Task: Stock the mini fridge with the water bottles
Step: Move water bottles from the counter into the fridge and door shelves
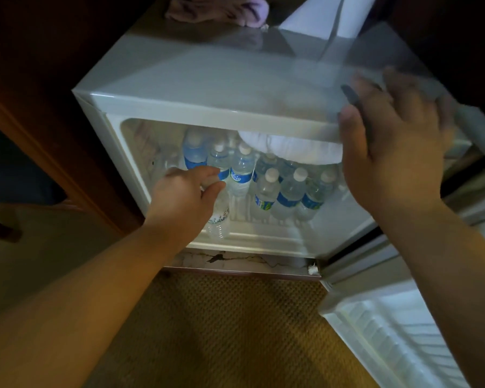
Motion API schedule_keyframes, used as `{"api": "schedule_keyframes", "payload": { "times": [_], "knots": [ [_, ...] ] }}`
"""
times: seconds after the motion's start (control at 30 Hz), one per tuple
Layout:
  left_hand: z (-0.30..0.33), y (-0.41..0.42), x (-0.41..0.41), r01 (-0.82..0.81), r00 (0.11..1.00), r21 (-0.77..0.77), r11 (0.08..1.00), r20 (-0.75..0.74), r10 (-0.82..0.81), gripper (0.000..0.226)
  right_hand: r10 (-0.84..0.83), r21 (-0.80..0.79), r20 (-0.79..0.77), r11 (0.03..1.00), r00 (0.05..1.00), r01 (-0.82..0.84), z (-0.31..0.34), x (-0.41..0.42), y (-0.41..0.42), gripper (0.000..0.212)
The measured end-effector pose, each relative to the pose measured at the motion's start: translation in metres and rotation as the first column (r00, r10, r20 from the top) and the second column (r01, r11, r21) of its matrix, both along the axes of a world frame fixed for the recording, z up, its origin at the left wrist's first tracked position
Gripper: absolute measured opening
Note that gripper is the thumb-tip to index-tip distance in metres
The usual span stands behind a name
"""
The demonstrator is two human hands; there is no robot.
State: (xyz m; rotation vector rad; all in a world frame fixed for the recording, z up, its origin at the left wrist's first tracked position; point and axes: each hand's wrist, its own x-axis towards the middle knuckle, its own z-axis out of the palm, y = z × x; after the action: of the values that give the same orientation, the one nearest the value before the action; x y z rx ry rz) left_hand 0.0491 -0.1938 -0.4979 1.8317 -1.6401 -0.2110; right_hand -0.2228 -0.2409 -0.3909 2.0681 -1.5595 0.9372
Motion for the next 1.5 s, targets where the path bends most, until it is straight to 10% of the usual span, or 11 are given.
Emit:
{"api": "schedule_keyframes", "payload": {
  "times": [0.63, 1.13, 1.5],
  "knots": [
    [-0.031, -0.088, -0.043, 0.043, 0.971, 0.186, 0.982, -0.238, 0.003, 0.034, -0.023, -0.002, 0.085, 1.000, 0.996, 0.023, -0.011, 0.004, -0.008, 0.048],
    [-0.027, -0.096, -0.052, 0.114, 0.987, 0.260, 0.959, -0.143, -0.078, 0.047, -0.037, 0.005, 0.049, 0.999, 0.998, 0.036, -0.011, 0.001, -0.008, 0.045],
    [0.001, 0.065, -0.055, -0.008, 0.957, 0.151, 0.989, -0.286, 0.051, 0.053, -0.043, 0.198, -0.005, 0.979, 0.999, 0.043, 0.006, 0.003, 0.003, 0.048]
  ]
}}
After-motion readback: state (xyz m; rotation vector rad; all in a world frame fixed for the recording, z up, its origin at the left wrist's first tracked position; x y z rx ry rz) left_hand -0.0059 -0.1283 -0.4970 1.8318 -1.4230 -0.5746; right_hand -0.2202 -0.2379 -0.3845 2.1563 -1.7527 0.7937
